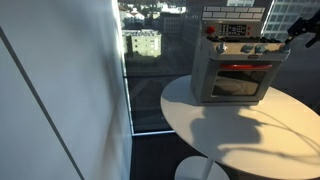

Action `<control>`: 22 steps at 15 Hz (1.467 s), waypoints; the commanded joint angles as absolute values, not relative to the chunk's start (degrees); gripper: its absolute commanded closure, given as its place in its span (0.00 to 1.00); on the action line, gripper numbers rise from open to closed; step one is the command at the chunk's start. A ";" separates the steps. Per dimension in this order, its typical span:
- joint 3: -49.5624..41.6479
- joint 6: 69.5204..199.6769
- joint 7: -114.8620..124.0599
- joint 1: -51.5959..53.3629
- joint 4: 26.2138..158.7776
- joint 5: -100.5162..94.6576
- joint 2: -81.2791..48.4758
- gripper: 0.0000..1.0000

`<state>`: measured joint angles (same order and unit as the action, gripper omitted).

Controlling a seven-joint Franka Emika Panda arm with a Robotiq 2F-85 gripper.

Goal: Turn the second right switch to the right

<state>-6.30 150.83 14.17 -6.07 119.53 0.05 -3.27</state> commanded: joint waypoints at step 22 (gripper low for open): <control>-6.61 152.28 13.40 -5.87 117.70 -0.81 -5.29 0.51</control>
